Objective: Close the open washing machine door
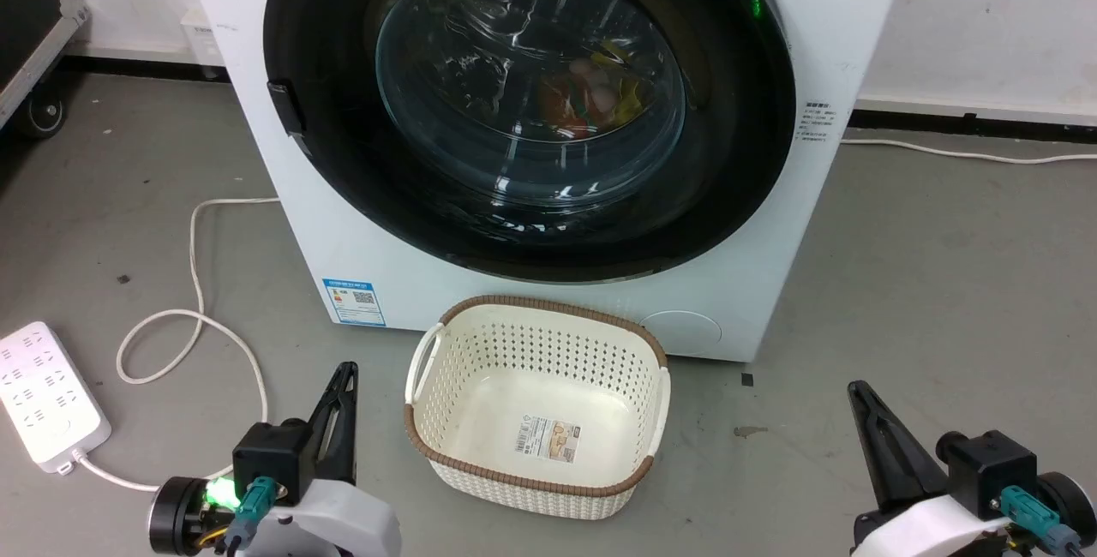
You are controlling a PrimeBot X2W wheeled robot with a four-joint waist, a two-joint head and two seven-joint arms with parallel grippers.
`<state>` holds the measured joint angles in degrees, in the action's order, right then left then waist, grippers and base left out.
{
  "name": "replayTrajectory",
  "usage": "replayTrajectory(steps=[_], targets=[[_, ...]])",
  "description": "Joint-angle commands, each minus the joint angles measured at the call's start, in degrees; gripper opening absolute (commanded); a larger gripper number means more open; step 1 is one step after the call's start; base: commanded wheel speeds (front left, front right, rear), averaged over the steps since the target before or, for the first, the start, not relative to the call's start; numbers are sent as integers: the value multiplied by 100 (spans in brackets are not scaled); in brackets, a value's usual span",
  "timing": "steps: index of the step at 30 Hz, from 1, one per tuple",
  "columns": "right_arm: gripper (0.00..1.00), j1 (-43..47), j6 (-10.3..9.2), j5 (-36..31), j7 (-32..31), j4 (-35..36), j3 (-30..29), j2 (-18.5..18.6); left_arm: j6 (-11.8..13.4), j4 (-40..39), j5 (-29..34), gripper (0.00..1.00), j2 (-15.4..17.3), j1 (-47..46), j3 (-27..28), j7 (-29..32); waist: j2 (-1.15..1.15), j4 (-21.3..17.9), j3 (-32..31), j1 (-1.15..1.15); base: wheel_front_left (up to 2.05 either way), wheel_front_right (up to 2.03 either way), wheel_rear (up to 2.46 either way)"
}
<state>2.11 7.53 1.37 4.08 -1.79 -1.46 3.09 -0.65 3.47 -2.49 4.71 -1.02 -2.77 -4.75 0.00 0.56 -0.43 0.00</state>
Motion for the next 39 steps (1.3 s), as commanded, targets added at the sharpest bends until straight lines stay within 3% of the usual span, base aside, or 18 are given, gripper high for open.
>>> replayTrajectory(steps=[1, 39], targets=[[0, -78, -3, -42, -26, 42, 14, -15, 28, -47, 62, 0, -20, 71, 29, 34, 0, -2, 1, 0, 0, 0, 0], [0, -211, -4, -137, -408, 179, 146, -22, 65, -347, 249, 0, -183, 102, 277, 475, 0, -56, 43, 0, 0, 0, 0]])
